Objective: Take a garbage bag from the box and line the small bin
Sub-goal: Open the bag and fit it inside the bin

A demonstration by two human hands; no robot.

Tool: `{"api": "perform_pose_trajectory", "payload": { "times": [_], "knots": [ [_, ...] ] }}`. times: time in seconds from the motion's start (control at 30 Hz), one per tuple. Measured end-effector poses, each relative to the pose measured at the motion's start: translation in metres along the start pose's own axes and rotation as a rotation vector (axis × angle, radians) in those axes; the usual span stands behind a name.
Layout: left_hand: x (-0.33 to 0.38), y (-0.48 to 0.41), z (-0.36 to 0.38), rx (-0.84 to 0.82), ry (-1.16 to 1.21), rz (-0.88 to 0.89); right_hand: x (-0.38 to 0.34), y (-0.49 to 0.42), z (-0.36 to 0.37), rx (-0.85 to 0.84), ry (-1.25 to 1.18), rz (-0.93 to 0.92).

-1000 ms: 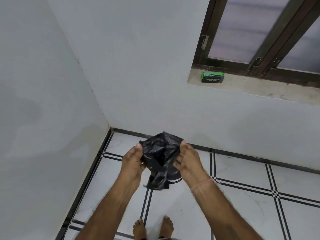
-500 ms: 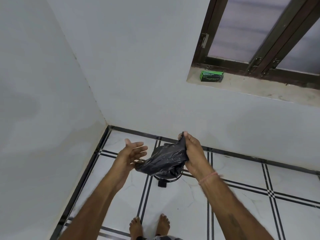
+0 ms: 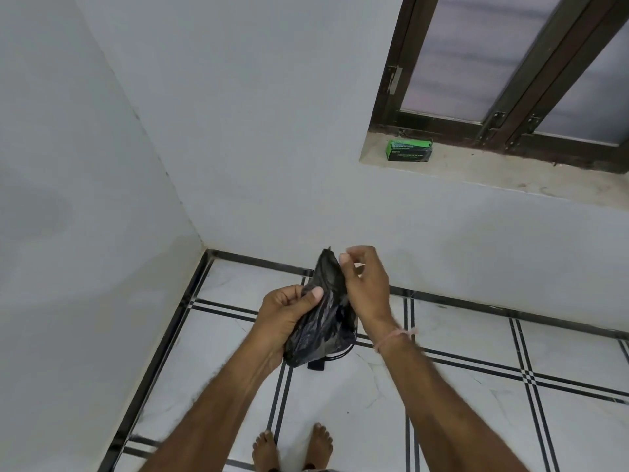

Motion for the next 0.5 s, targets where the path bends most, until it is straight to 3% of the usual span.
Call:
{"api": "perform_pose_trajectory", "payload": {
  "times": [0.07,0.13,0.2,0.5],
  "knots": [
    [0.001,-0.002,-0.006,0.072,0.106,0.018,-0.011,0.015,-0.007,0.044,-0.089,0.007],
    [0.001,-0.004,-0.007,0.068,0.180,0.003,-0.013,0.038,0.023,-0.181,-0.424,0.180],
    [0.000,-0.006,-0.003,0.023,0.210,-0.030,-0.014,0.055,0.043,-0.313,-0.562,0.305],
    [-0.010,-0.013,-0.028,0.035,0.310,-0.128,0.017,0.047,0.036,-0.124,-0.807,0.628]
  ]
}}
Point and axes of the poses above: each hand's wrist, its own y-axis away from the middle knuckle, its own z-axis out of the palm, x = y × z, the point moved 9 cm from there along -y, towards the middle knuckle, and after that the axes turned 11 degrees about -z, right-handed, at the moved point
